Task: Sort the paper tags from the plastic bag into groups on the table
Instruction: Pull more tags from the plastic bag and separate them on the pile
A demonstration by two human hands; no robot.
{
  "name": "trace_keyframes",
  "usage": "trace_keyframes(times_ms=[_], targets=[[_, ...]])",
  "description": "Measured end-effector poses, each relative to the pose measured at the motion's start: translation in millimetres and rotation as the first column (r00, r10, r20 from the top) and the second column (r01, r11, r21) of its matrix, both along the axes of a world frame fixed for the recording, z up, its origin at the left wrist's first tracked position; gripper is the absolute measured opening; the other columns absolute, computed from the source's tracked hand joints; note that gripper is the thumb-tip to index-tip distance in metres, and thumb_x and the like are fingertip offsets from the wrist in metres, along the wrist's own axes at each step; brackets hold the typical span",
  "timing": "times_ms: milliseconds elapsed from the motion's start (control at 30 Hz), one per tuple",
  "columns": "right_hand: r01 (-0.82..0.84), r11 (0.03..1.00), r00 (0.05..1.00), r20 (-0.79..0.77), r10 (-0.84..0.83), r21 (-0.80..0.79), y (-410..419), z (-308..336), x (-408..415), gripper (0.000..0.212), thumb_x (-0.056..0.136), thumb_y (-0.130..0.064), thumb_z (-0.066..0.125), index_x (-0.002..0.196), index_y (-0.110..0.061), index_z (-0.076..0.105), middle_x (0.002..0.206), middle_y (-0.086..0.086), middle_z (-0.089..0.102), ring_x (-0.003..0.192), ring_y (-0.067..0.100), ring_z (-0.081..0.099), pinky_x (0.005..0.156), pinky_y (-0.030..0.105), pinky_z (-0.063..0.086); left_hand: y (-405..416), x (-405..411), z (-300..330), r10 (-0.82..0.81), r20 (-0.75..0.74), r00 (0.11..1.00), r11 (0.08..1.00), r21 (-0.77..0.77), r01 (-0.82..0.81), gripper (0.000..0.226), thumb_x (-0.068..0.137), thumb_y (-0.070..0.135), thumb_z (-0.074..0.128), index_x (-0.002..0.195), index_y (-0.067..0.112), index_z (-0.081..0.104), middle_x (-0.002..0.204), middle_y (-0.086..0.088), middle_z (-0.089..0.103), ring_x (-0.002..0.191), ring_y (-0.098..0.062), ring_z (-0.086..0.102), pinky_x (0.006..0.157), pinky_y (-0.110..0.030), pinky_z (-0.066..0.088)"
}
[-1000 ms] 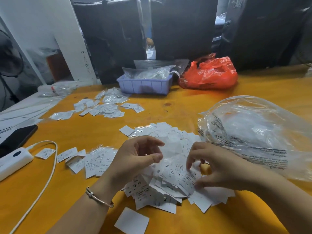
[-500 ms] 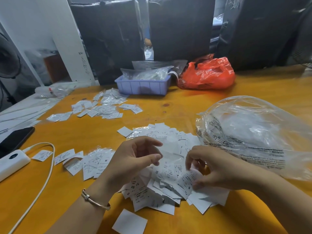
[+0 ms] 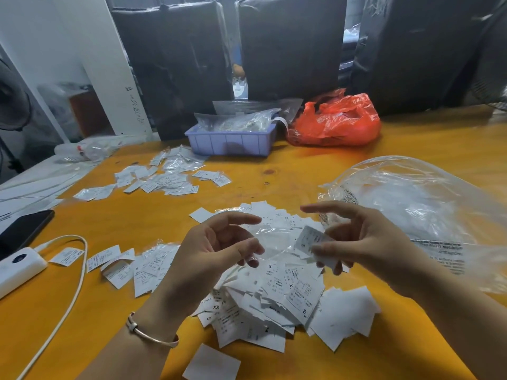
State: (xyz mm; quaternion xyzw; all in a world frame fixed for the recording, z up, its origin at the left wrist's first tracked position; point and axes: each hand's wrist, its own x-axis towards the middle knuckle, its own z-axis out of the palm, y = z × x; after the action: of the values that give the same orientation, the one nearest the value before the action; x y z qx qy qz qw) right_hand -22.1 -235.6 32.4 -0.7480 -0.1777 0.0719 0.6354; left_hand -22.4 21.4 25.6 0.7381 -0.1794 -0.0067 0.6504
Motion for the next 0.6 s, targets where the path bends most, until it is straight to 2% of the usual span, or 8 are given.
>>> trace_keyframes(times_ms=[100, 167, 200, 267, 300, 433, 500, 600], targets=[[0.103, 0.995, 0.993, 0.067, -0.102, -0.012, 5.0, -4.6, -1.1, 0.02, 0.082, -0.007, 0.071, 0.093, -0.023, 0.077, 0.069, 0.012, 0.071, 0.055, 0.018, 0.06, 0.049, 0.024, 0.044, -0.8, -2.5, 1.0, -0.018, 0.033, 0.999, 1.0, -0.006, 0.018, 0.026, 0.085, 0.016, 0.073, 0.108, 0.028, 0.072, 0.086, -0.011, 0.075, 0.072, -0.022, 0.07, 0.071, -0.034, 0.06], [0.046, 0.999, 0.999, -0.007, -0.046, 0.002, 11.1, -5.3, -4.3, 0.011, 0.086, -0.014, 0.069, 0.091, -0.019, 0.078, 0.076, 0.01, 0.072, 0.062, 0.017, 0.063, 0.054, 0.023, 0.046, -2.8, -4.2, 1.9, -0.036, 0.045, 0.998, 0.999, -0.007, 0.036, 0.026, 0.084, 0.017, 0.073, 0.108, 0.027, 0.072, 0.086, -0.011, 0.075, 0.071, -0.021, 0.069, 0.07, -0.034, 0.06], [-0.005, 1.0, 0.997, -0.078, 0.007, 0.03, 15.0, -4.6, -6.5, 0.014, 0.084, -0.024, 0.07, 0.092, -0.016, 0.078, 0.08, 0.009, 0.073, 0.065, 0.017, 0.063, 0.055, 0.022, 0.047, -3.8, -5.1, 2.4, -0.047, 0.048, 0.998, 0.999, -0.008, 0.047, 0.026, 0.084, 0.017, 0.073, 0.108, 0.026, 0.072, 0.086, -0.011, 0.075, 0.07, -0.021, 0.069, 0.069, -0.033, 0.06], [-0.082, 0.993, 0.976, -0.195, 0.098, 0.086, 20.4, -4.8, -9.9, 0.036, 0.077, -0.043, 0.068, 0.095, -0.012, 0.077, 0.086, 0.008, 0.073, 0.067, 0.017, 0.063, 0.056, 0.019, 0.046, -5.0, -6.7, 3.3, -0.069, 0.053, 0.996, 0.998, -0.003, 0.069, 0.027, 0.084, 0.014, 0.072, 0.109, 0.026, 0.072, 0.086, -0.011, 0.075, 0.07, -0.022, 0.069, 0.067, -0.027, 0.056], [-0.095, 0.991, 0.971, -0.209, 0.112, 0.09, 22.4, -5.4, -10.9, 0.041, 0.076, -0.047, 0.068, 0.095, -0.012, 0.077, 0.088, 0.008, 0.073, 0.066, 0.016, 0.062, 0.056, 0.018, 0.046, -5.3, -7.2, 3.2, -0.08, 0.054, 0.995, 0.997, 0.004, 0.08, 0.027, 0.085, 0.014, 0.072, 0.109, 0.027, 0.071, 0.085, -0.011, 0.075, 0.071, -0.022, 0.069, 0.066, -0.026, 0.055], [-0.058, 0.994, 0.989, -0.133, 0.07, 0.089, 24.0, -5.9, -12.9, 0.025, 0.078, -0.035, 0.073, 0.083, -0.011, 0.077, 0.072, 0.008, 0.069, 0.061, 0.015, 0.057, 0.054, 0.02, 0.042, -7.8, -7.0, 0.8, -0.092, 0.067, 0.994, 0.994, 0.057, 0.088, 0.027, 0.084, 0.015, 0.071, 0.108, 0.027, 0.071, 0.087, -0.008, 0.075, 0.073, -0.02, 0.071, 0.068, -0.022, 0.053], [-0.007, 0.997, 0.994, -0.11, 0.016, 0.081, 23.6, -6.2, -12.1, 0.023, 0.074, -0.03, 0.074, 0.078, -0.008, 0.076, 0.065, 0.008, 0.066, 0.058, 0.014, 0.056, 0.053, 0.02, 0.041, -9.3, -6.0, -1.4, -0.041, 0.1, 0.994, 0.993, 0.117, 0.029, 0.028, 0.083, 0.018, 0.071, 0.11, 0.027, 0.07, 0.096, -0.002, 0.075, 0.082, -0.016, 0.071, 0.071, -0.023, 0.054], [0.046, 0.997, 0.996, -0.082, -0.041, 0.063, 25.1, -6.1, -13.1, 0.024, 0.07, -0.03, 0.075, 0.074, -0.007, 0.075, 0.062, 0.008, 0.066, 0.055, 0.014, 0.056, 0.05, 0.018, 0.041, -9.2, -4.6, -2.9, 0.003, 0.304, 0.953, 0.942, 0.319, -0.104, 0.039, 0.08, 0.037, 0.075, 0.118, 0.038, 0.065, 0.121, 0.017, 0.063, 0.112, -0.011, 0.062, 0.079, -0.025, 0.055]])
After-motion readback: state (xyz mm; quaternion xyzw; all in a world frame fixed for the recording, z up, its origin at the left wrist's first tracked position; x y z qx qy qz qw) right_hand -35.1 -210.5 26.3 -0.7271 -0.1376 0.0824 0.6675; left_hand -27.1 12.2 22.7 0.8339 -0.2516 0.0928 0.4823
